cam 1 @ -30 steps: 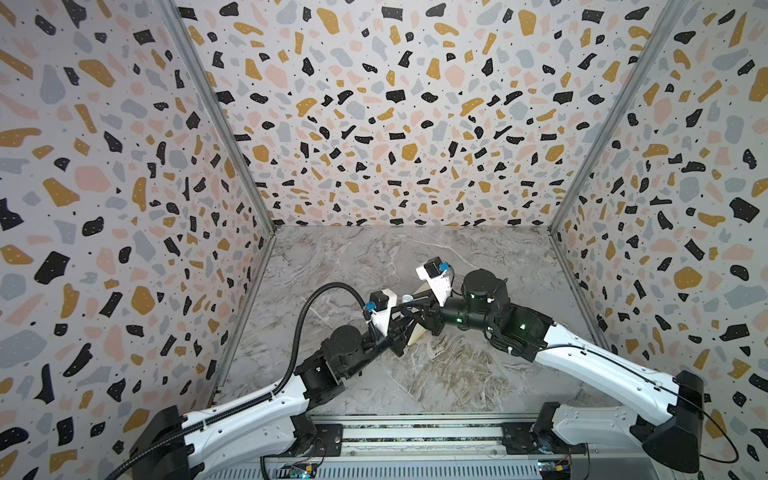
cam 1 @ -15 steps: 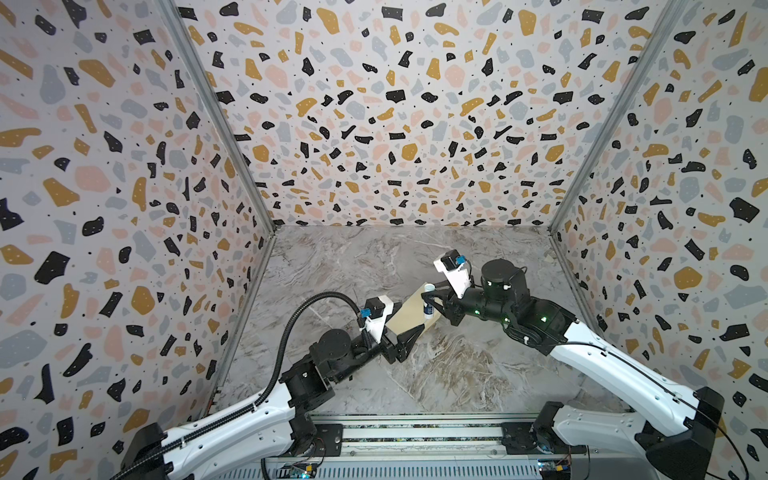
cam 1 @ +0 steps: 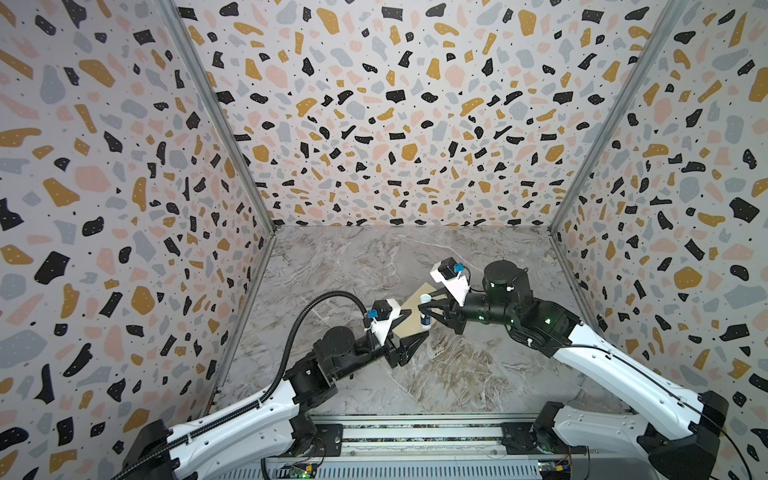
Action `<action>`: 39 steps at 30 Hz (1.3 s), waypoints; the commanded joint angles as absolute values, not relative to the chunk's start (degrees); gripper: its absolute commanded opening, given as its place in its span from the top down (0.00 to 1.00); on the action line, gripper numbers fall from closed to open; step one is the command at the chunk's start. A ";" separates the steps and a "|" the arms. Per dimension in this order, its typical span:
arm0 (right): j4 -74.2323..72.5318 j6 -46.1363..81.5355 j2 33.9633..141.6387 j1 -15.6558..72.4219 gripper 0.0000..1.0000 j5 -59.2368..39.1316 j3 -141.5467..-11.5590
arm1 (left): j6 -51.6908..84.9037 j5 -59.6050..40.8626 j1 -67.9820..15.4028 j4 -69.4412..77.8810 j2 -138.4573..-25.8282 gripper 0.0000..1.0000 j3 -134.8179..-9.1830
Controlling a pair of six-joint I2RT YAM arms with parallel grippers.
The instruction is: Place the letter into the envelope and seal it
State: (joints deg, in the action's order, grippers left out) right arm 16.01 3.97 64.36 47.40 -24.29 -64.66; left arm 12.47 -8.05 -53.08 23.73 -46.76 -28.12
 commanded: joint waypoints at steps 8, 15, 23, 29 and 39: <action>16.08 2.72 64.82 49.04 0.87 -26.81 -65.14 | 15.78 -13.77 -50.41 31.02 -48.02 0.39 -28.30; 15.73 2.72 65.90 50.27 0.87 -26.39 -65.57 | 16.35 -15.01 -50.21 32.08 -49.46 0.49 -28.39; 15.53 2.72 66.27 50.80 0.87 -25.84 -65.49 | 16.57 -14.67 -50.13 31.84 -50.18 0.67 -28.48; 15.35 2.72 66.35 50.88 0.85 -25.36 -65.57 | 16.80 -13.20 -50.06 31.20 -50.65 0.85 -28.56; 13.16 2.44 61.78 50.98 0.47 -14.30 -63.17 | 22.45 -6.70 -50.03 32.58 -51.34 1.00 -29.12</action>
State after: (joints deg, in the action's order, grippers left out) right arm 15.16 2.70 65.60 50.68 -20.25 -64.01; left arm 19.40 -10.57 -50.35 28.75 -51.57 -28.12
